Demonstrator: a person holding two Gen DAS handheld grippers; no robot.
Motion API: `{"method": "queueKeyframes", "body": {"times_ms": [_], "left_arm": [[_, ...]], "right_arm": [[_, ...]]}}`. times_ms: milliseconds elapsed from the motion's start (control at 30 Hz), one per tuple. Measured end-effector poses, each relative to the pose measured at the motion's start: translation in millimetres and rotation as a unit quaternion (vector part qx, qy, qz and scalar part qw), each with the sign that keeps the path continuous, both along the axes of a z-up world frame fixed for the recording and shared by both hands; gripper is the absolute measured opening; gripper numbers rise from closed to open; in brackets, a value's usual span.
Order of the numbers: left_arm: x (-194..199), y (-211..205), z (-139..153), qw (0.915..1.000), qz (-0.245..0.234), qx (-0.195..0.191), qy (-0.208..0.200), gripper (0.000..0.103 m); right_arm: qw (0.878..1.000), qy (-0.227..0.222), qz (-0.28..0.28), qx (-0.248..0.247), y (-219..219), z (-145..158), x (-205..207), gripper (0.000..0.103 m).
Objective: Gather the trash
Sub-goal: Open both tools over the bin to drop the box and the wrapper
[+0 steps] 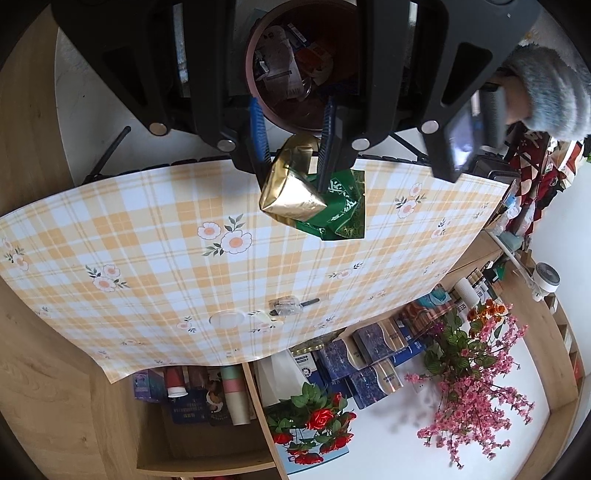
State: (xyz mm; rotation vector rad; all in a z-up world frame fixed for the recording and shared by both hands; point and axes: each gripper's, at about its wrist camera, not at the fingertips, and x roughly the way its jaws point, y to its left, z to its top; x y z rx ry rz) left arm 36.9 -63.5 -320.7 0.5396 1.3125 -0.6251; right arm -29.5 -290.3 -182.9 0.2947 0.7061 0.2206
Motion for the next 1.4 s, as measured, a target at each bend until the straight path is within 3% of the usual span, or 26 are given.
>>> {"method": "queueKeyframes", "body": {"times_ms": [167, 233, 300, 433, 500, 667, 767, 967, 1133, 1233, 1400], "left_arm": [[3.5, -11.3, -12.6, 0.9999, 0.007, 0.006, -0.013, 0.018], [3.4, -11.0, -10.4, 0.9997, 0.016, -0.013, -0.016, 0.022], [4.1, -5.3, -2.7, 0.9985, 0.03, -0.039, -0.024, 0.046], [6.1, 8.7, 29.8, 0.9922, 0.065, -0.096, -0.047, 0.061], [2.4, 21.1, 51.3, 0.9864, 0.082, -0.125, -0.068, 0.073], [-16.4, 55.1, 101.9, 0.9635, 0.126, -0.194, -0.134, 0.094], [-34.6, 70.1, 123.7, 0.9495, 0.141, -0.211, -0.184, 0.097], [-57.7, 94.9, 138.4, 0.9257, 0.19, -0.228, -0.235, 0.097], [-63.5, 107.1, 129.0, 0.9185, 0.211, -0.225, -0.247, 0.097], [-65.4, 110.3, 130.8, 0.9099, 0.219, -0.229, -0.268, 0.097], [-69.2, 103.9, 130.9, 0.9127, 0.203, -0.22, -0.278, 0.097]], "right_arm": [[1.0, 0.007, -0.003, -0.008, -3.1, -2.5, -2.0, 0.028], [1.0, 0.011, -0.007, -0.01, -4.8, -5.2, -3.6, 0.028], [1.0, 0.016, -0.01, -0.01, -6.1, -8.4, -4.5, 0.028], [1.0, 0.029, -0.01, -0.005, -3.9, -16.5, -4.3, 0.028], [0.999, 0.033, -0.005, -0.006, 0.3, -19.3, -4.0, 0.028], [0.998, 0.053, 0.035, -0.024, 23.8, -30.0, 1.7, 0.028], [0.993, 0.075, 0.07, -0.053, 47.3, -42.0, 6.5, 0.028], [0.978, 0.113, 0.13, -0.117, 90.6, -62.5, 14.8, 0.028], [0.967, 0.128, 0.162, -0.147, 112.3, -78.4, 12.7, 0.028], [0.962, 0.138, 0.169, -0.165, 118.4, -86.9, 12.4, 0.028], [0.958, 0.14, 0.169, -0.186, 122.2, -90.6, 7.8, 0.031]]}}
